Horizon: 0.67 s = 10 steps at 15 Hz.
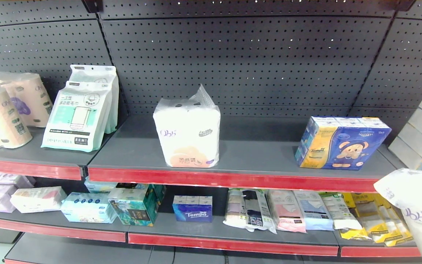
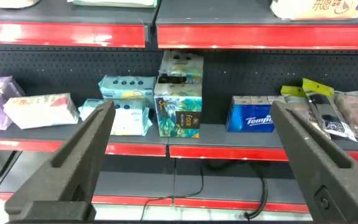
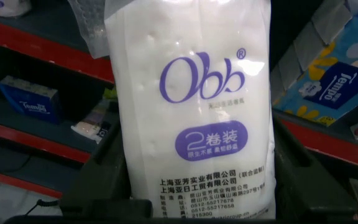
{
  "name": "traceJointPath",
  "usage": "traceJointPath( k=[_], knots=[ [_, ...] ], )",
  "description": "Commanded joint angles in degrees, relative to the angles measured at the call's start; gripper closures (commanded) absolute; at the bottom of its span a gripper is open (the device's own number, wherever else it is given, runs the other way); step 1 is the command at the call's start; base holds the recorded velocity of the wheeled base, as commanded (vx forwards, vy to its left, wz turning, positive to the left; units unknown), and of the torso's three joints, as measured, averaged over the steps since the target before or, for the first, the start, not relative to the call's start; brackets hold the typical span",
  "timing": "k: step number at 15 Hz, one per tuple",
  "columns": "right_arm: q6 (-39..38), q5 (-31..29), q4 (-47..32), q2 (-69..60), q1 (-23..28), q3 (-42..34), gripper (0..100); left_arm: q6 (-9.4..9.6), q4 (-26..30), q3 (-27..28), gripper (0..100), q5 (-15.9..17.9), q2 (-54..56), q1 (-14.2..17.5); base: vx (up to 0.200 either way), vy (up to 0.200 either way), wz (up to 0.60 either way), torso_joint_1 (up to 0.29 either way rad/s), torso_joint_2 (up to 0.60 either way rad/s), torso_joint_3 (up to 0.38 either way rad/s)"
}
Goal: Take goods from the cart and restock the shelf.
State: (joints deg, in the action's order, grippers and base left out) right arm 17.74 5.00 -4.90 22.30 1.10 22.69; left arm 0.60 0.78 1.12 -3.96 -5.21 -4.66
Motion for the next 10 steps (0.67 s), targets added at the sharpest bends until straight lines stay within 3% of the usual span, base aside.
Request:
traceJointPath(
  k=[1, 8, 10],
  knots=[
    [-0.07, 0.01, -0.02, 0.29, -0.48, 0.16, 100, 0.02, 0.01, 0.02, 0, 0.01, -0.16, 0.00, 0.000, 0.000, 0.60, 0.002, 0.00, 0.002],
    [-0.33, 0.10, -0.02, 0.29, -0.75, -0.10, 100, 0.02, -0.08, 0.02, 0, 0.01, -0.16, 0.00, 0.000, 0.000, 0.60, 0.003, 0.00, 0.001],
    [-0.51, 1.07, 0.07, 0.47, -1.01, 0.34, 100, -0.07, -0.08, 0.02, 0, -0.08, -0.16, 0.00, 0.000, 0.000, 0.00, 0.000, 0.00, 0.000]
  ],
)
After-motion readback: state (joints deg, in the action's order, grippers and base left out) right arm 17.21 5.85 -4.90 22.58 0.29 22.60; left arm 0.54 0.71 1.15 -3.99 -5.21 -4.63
